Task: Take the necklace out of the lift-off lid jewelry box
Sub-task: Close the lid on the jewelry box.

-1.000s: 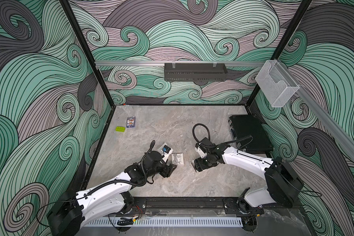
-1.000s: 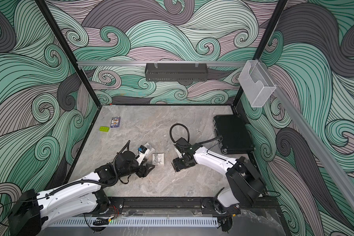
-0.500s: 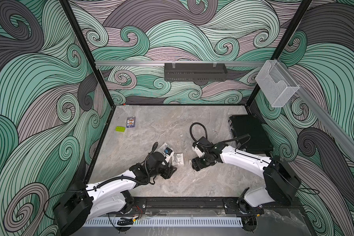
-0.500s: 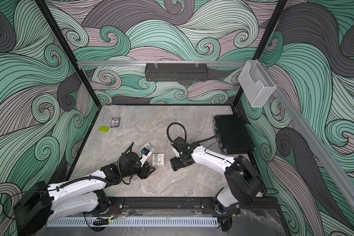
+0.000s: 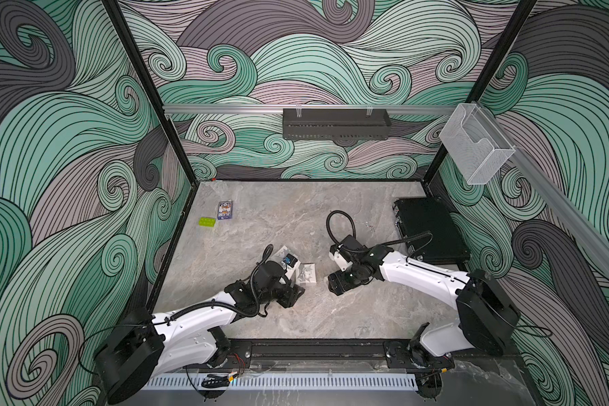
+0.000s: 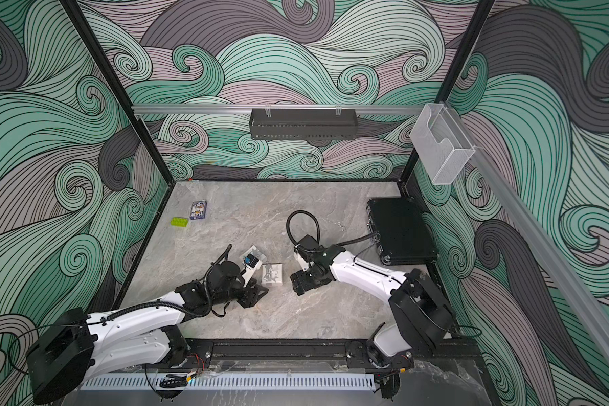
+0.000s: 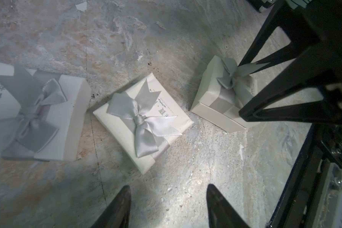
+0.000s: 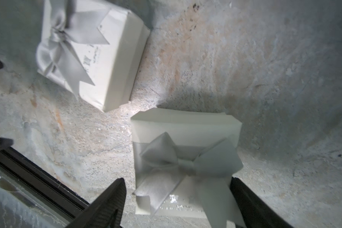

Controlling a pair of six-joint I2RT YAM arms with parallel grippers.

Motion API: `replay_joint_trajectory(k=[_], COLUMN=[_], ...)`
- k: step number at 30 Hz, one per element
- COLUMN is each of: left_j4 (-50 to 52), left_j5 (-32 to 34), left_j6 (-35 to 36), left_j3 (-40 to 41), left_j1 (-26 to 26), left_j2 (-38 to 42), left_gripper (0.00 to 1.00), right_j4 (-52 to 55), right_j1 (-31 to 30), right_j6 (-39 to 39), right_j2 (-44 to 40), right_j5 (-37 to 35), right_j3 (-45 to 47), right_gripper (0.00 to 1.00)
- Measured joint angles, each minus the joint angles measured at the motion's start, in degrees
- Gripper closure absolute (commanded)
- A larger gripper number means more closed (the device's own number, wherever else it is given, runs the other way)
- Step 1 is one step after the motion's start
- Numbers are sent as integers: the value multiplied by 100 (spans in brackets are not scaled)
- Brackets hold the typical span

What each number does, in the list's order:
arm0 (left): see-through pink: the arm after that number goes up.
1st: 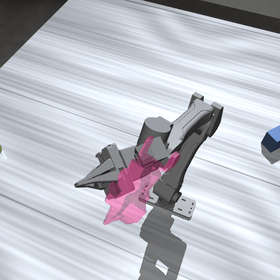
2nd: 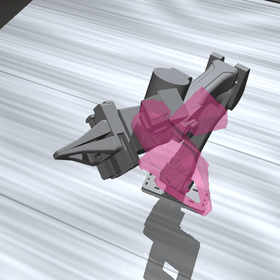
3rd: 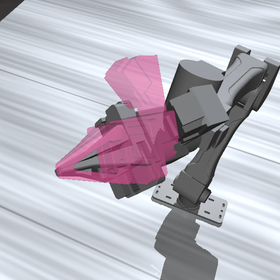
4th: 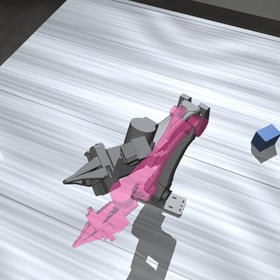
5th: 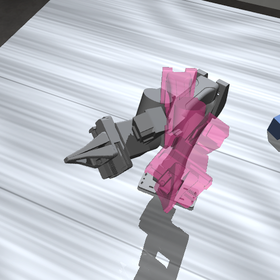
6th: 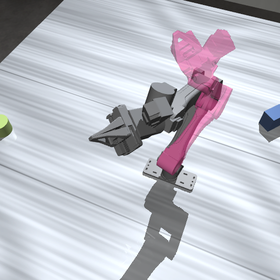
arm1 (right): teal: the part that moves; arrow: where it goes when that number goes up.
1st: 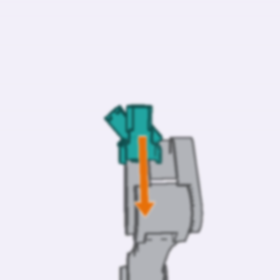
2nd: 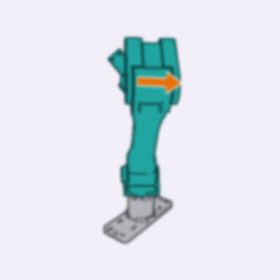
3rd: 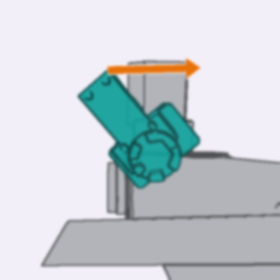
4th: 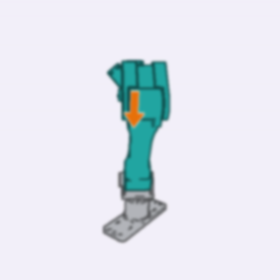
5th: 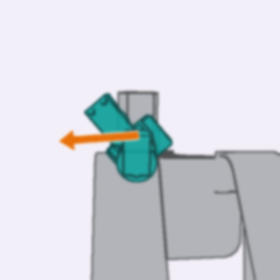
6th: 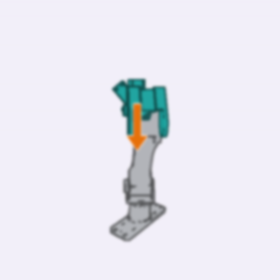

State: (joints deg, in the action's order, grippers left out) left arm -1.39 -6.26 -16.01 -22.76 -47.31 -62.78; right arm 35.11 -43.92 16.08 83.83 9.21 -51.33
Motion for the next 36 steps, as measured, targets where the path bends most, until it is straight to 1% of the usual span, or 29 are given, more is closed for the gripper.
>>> replay_joint_trajectory(k=[3, 10, 13, 16, 23, 26, 32, 36], left_j4=[-37, -162, -240, -339, -525, -634, -756, -798], left_j5=[-2, 20, 46, 114, 409, 503, 750, 938], left_j6=[-11, -20, -31, -52, -96, -90, -96, -96], left_j3=[0, -4, -11, -61, -411, -570, -927, -1121], left_j1=[-55, -332, -472, -649, -1080, -1226, -1460, -1528], left_j2=[-94, -238, -240, -317, -898, -1239, -1880, -2225], left_gripper=[45, 46, 51, 59, 90, 100, 100, 100], right_j4=[-2, -37, -72, -136, -341, -479, -632, -741], right_j1=[0, 68, 107, 160, 426, 562, 667, 686], right_j6=[9, 92, 120, 160, 227, 243, 245, 243], right_j2=[-142, -190, -192, -234, -623, -645, -595, -516], right_j5=[-7, -15, -13, -4, 179, 304, 527, 669], right_j3=[0, 37, 96, 186, 424, 529, 612, 614], right_gripper=[16, 21, 23, 24, 25, 26, 27, 27])
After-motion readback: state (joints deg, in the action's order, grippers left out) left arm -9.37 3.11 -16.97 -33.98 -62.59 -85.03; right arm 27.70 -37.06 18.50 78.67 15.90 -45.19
